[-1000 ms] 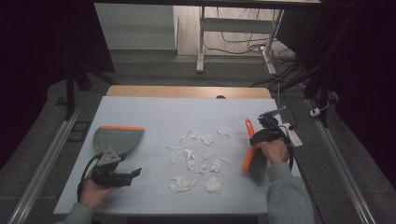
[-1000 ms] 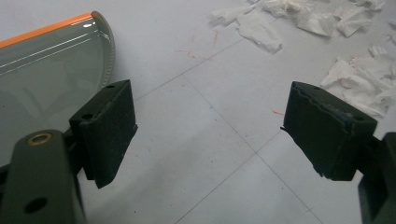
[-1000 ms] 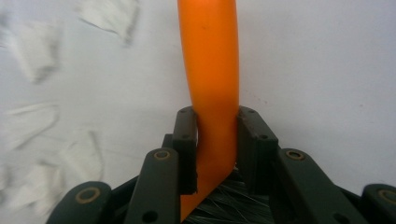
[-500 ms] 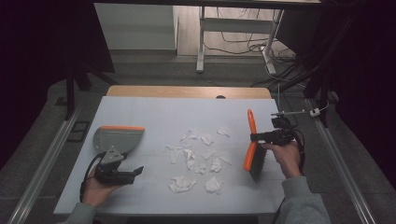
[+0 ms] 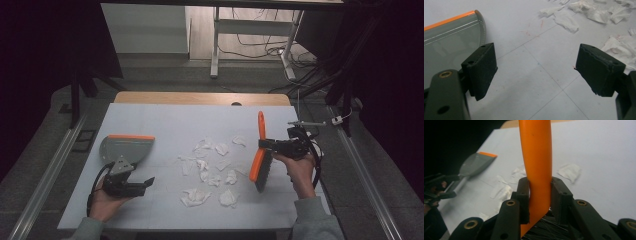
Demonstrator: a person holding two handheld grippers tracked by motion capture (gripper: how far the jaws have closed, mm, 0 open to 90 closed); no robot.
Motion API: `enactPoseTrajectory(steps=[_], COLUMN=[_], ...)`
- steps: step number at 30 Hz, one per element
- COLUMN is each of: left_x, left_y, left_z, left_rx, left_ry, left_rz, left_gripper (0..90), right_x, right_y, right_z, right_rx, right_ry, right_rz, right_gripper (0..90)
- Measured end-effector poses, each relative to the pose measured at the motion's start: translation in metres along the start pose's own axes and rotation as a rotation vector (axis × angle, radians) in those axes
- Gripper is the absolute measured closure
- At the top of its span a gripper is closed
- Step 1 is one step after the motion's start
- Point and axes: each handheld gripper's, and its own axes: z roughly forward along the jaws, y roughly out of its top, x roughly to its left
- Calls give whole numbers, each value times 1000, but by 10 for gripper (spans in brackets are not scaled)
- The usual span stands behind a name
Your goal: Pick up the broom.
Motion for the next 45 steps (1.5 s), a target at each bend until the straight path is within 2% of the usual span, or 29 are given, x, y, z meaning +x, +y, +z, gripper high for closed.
enactPoseTrajectory(steps=[5,7,9,14,16,21,24,28,31,33,35,37,38,40,42,45], left_x=[-1,-1,-2,-5,-8,-16,-20,-25,-31,-37,-45,-55,-67,-72,-85,-93], left_y=[1,0,1,3,3,6,9,14,19,26,35,45,51,53,59,62], left_z=[1,1,0,1,1,2,1,1,2,4,8,12,16,18,24,28], left_rx=[2,2,0,-8,-11,-21,-31,-44,-58,-72,-82,-93,-95,-94,-88,-83], left_ry=[5,6,5,6,7,-11,-17,-25,-37,-60,-77,-106,-123,-131,-157,-176], left_rz=[2,1,-1,4,7,26,42,57,65,70,93,111,143,159,191,206], left_gripper=[180,180,180,180,183,184,186,187,188,190,190,191,191,192,192,200], right_x=[11,13,17,25,29,34,41,48,52,54,54,56,56,58,61,65], right_y=[-5,-5,-6,-9,-14,-19,-19,-19,-21,-23,-25,-29,-30,-32,-33,-35], right_z=[2,3,6,12,14,22,28,31,33,37,39,45,46,49,52,54], right_rx=[-82,-93,-123,-146,-179,-203,-205,-235,-254,-261,-271,-276,-279,-283,-288,-297], right_ry=[63,77,118,130,157,155,152,165,153,159,154,136,135,131,134,126], right_rz=[-11,-12,-5,-21,-10,2,-18,-17,-30,-27,-26,-20,-20,-21,-21,-27], right_gripper=[707,707,707,706,706,706,707,706,706,706,706,706,706,706,706,706])
